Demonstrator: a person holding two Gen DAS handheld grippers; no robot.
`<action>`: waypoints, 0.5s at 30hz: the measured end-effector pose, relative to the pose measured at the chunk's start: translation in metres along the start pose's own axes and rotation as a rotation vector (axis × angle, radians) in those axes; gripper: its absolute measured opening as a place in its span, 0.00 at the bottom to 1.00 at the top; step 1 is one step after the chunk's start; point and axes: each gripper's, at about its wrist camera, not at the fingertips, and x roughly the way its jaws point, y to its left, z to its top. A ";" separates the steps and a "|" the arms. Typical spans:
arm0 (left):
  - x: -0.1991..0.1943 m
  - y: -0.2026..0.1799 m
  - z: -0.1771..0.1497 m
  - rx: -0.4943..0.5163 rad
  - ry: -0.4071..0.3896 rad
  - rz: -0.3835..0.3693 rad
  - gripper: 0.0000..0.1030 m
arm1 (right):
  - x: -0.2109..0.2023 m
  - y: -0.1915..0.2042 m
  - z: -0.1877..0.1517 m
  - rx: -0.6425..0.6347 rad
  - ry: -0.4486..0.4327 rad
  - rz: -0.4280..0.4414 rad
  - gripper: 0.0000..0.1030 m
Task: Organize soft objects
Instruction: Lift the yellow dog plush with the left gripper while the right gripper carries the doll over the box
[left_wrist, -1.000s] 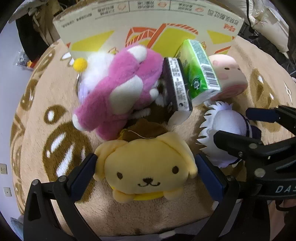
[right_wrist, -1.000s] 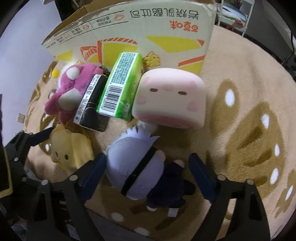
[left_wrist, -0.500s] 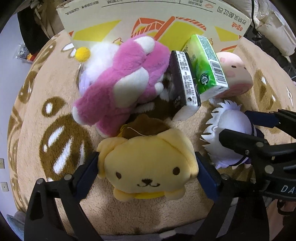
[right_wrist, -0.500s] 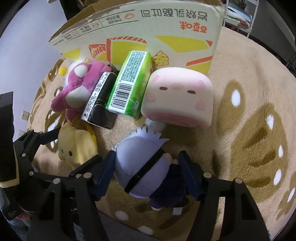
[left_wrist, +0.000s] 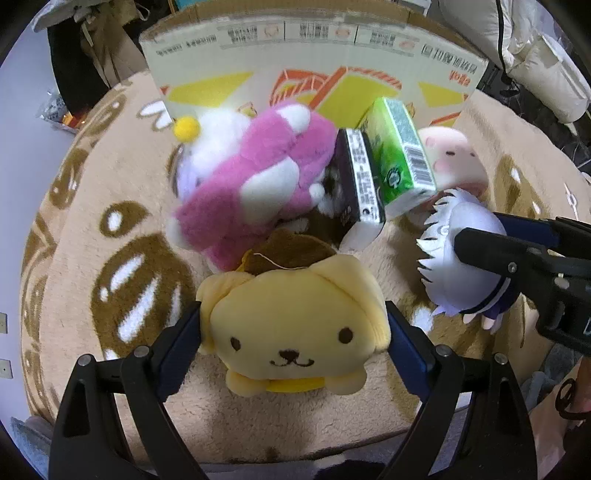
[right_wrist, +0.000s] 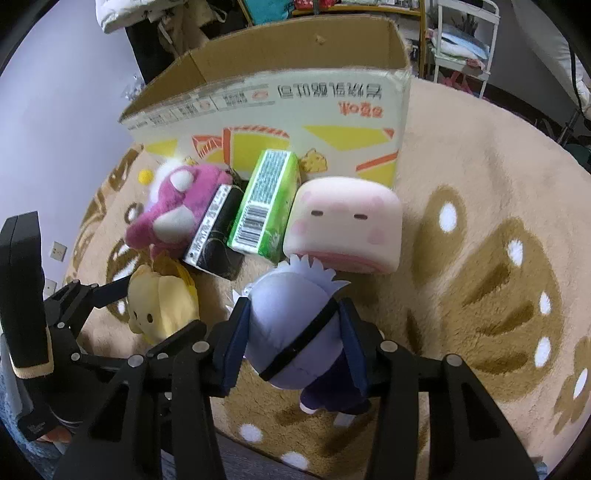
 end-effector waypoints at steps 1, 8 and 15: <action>-0.003 0.000 -0.001 -0.003 -0.011 0.004 0.88 | -0.004 0.000 0.000 0.003 -0.021 0.007 0.49; -0.036 0.000 -0.003 -0.043 -0.148 0.052 0.88 | -0.042 0.004 -0.002 0.000 -0.204 0.030 0.49; -0.081 0.007 -0.005 -0.088 -0.359 0.090 0.88 | -0.087 0.009 -0.004 -0.014 -0.443 0.028 0.49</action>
